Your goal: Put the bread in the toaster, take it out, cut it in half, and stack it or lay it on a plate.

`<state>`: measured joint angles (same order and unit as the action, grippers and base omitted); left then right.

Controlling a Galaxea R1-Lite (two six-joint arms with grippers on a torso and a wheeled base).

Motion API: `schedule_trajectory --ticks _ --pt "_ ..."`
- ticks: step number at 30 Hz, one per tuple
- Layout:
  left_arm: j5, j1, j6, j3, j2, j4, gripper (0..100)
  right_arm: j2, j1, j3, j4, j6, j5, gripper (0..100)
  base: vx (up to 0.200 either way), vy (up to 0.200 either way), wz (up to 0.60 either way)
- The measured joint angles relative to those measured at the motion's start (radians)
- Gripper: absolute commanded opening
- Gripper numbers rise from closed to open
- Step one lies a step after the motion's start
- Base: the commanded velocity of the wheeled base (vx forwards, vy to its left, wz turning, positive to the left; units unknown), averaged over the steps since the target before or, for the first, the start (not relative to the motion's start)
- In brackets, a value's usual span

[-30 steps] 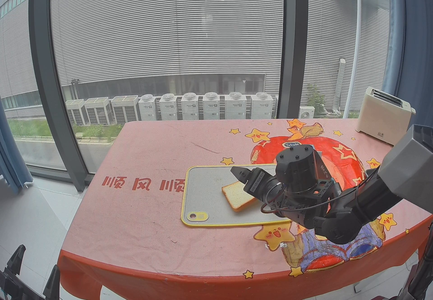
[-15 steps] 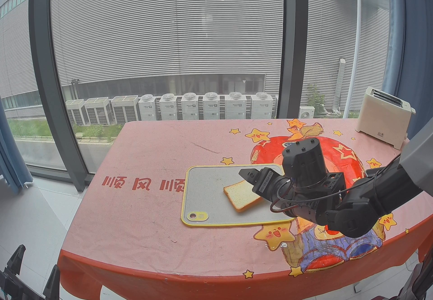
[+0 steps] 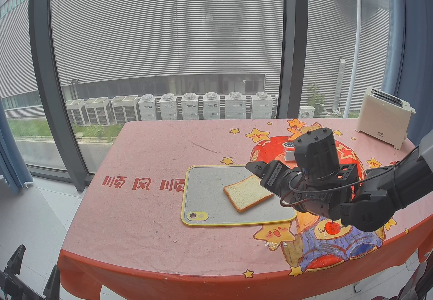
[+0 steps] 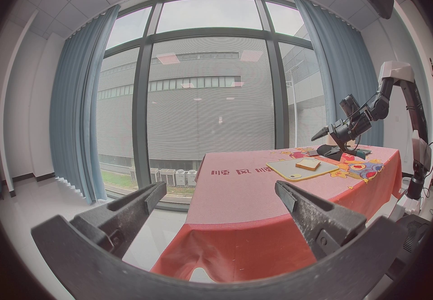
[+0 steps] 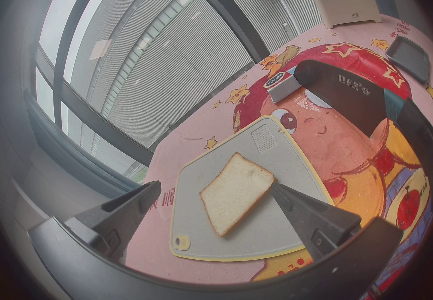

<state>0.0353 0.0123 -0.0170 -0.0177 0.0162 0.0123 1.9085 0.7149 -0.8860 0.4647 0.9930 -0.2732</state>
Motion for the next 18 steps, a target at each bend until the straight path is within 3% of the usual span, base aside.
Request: schedule_trajectory --ticks 12,18 --pt "0.000 0.000 0.000 0.000 0.000 0.000 100 -0.081 -0.003 0.013 -0.032 -0.027 -0.001 100 0.000 0.000 0.00" --pt "0.000 0.000 0.000 0.000 0.000 0.000 100 -0.114 0.000 0.040 -0.031 -0.088 -0.003 100 0.000 0.000 0.00"
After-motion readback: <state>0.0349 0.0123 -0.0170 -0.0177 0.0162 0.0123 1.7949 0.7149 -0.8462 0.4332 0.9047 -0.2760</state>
